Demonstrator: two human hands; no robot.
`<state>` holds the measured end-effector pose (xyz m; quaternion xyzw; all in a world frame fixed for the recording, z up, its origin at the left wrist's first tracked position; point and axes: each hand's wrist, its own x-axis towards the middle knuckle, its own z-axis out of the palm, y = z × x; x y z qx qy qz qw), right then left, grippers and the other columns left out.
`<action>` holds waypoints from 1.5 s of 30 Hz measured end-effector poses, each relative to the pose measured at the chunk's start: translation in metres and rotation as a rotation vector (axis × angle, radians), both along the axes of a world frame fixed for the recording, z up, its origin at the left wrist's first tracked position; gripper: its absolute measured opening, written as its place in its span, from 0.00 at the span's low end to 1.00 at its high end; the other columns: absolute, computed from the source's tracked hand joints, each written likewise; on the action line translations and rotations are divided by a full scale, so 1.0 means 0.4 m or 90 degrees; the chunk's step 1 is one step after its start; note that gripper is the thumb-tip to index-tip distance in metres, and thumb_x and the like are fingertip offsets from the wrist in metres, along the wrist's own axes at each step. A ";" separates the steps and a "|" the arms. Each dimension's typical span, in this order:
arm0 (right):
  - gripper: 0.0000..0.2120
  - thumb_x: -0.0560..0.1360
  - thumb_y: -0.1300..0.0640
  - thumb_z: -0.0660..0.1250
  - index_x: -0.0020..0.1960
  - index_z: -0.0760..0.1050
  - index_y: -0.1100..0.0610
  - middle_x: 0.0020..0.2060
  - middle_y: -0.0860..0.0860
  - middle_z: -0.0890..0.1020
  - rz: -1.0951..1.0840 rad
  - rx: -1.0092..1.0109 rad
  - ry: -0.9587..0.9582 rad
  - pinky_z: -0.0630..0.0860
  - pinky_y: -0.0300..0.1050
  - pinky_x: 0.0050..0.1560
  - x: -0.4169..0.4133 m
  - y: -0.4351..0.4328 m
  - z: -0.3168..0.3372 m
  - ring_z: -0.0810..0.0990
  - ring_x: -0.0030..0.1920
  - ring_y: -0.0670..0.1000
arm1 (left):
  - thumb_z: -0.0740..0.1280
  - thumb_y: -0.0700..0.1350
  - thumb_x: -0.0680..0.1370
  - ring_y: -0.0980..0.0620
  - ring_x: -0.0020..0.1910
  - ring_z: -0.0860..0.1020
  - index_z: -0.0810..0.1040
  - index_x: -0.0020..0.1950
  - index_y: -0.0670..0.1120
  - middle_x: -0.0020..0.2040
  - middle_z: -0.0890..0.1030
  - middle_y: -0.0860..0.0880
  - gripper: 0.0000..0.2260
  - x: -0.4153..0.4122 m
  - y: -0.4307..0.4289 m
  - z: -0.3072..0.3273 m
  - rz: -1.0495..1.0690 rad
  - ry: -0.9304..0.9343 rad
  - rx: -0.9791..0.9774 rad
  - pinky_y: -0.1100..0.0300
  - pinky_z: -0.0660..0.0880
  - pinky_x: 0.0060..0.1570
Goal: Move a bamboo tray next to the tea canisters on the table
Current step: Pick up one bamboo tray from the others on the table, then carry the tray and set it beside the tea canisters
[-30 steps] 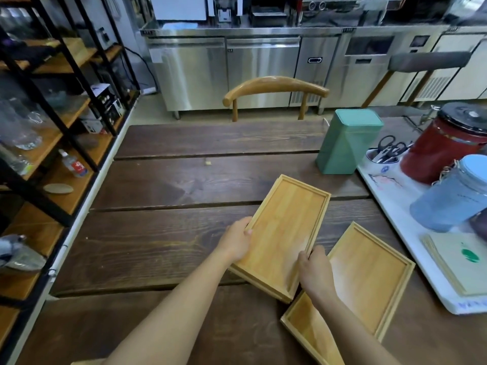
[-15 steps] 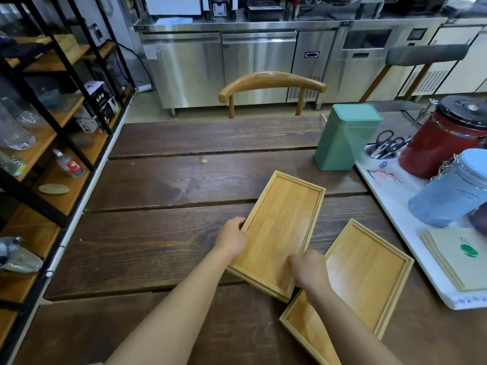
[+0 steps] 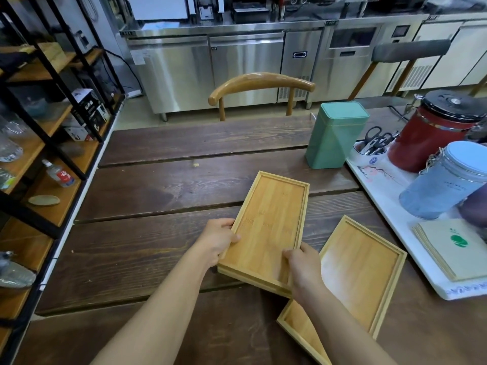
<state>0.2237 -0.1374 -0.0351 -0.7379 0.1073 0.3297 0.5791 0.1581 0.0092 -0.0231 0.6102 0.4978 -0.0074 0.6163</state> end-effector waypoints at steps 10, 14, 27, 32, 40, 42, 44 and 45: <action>0.16 0.79 0.62 0.56 0.67 0.70 0.61 0.55 0.50 0.76 -0.149 0.036 -0.068 0.70 0.44 0.52 -0.049 -0.151 0.062 0.75 0.56 0.52 | 0.65 0.30 0.75 0.54 0.45 0.79 0.77 0.65 0.46 0.57 0.80 0.49 0.20 0.036 -0.131 0.069 -0.058 -0.114 -0.047 0.59 0.75 0.37; 0.12 0.79 0.65 0.57 0.59 0.73 0.57 0.48 0.52 0.79 -0.187 0.041 -0.099 0.72 0.38 0.39 -0.056 -0.237 0.074 0.77 0.43 0.47 | 0.66 0.31 0.75 0.49 0.55 0.78 0.76 0.66 0.47 0.63 0.78 0.50 0.21 0.047 -0.200 0.057 -0.117 -0.114 -0.064 0.52 0.78 0.50; 0.17 0.72 0.61 0.61 0.60 0.75 0.54 0.57 0.58 0.78 -0.243 -0.069 -0.144 0.72 0.63 0.62 -0.116 -0.349 -0.089 0.75 0.59 0.60 | 0.66 0.32 0.75 0.47 0.66 0.72 0.73 0.70 0.47 0.69 0.74 0.48 0.24 0.019 -0.313 -0.008 -0.233 -0.044 -0.065 0.46 0.68 0.67; 0.16 0.71 0.60 0.62 0.57 0.76 0.58 0.53 0.58 0.79 -0.219 -0.116 -0.153 0.73 0.63 0.60 -0.111 -0.359 -0.129 0.76 0.57 0.61 | 0.65 0.32 0.76 0.48 0.65 0.72 0.73 0.69 0.47 0.68 0.75 0.47 0.23 0.014 -0.322 -0.025 -0.228 -0.051 -0.051 0.48 0.69 0.66; 0.24 0.75 0.58 0.65 0.69 0.64 0.58 0.60 0.53 0.72 -0.197 -0.016 -0.091 0.70 0.51 0.59 -0.071 -0.372 -0.038 0.73 0.59 0.55 | 0.64 0.48 0.78 0.48 0.67 0.71 0.67 0.72 0.49 0.68 0.73 0.50 0.22 0.023 -0.346 -0.022 -0.342 -0.025 0.068 0.52 0.69 0.64; 0.23 0.76 0.60 0.63 0.69 0.62 0.59 0.55 0.51 0.71 -0.182 0.016 -0.074 0.67 0.48 0.53 -0.059 -0.366 -0.030 0.71 0.54 0.52 | 0.61 0.50 0.79 0.47 0.66 0.72 0.68 0.71 0.48 0.68 0.74 0.49 0.20 0.030 -0.356 -0.021 -0.368 0.005 0.085 0.47 0.68 0.67; 0.21 0.76 0.63 0.62 0.67 0.62 0.59 0.53 0.51 0.71 -0.173 0.016 -0.058 0.67 0.48 0.51 -0.054 -0.362 -0.028 0.71 0.52 0.52 | 0.60 0.49 0.80 0.46 0.65 0.73 0.70 0.70 0.48 0.66 0.76 0.48 0.18 0.038 -0.355 -0.020 -0.373 0.022 0.095 0.46 0.69 0.67; 0.20 0.76 0.64 0.61 0.67 0.62 0.60 0.53 0.52 0.71 -0.172 0.013 -0.053 0.67 0.48 0.50 -0.052 -0.362 -0.032 0.71 0.51 0.52 | 0.60 0.48 0.80 0.46 0.64 0.74 0.71 0.69 0.48 0.65 0.76 0.48 0.18 0.040 -0.354 -0.019 -0.360 0.021 0.080 0.47 0.69 0.66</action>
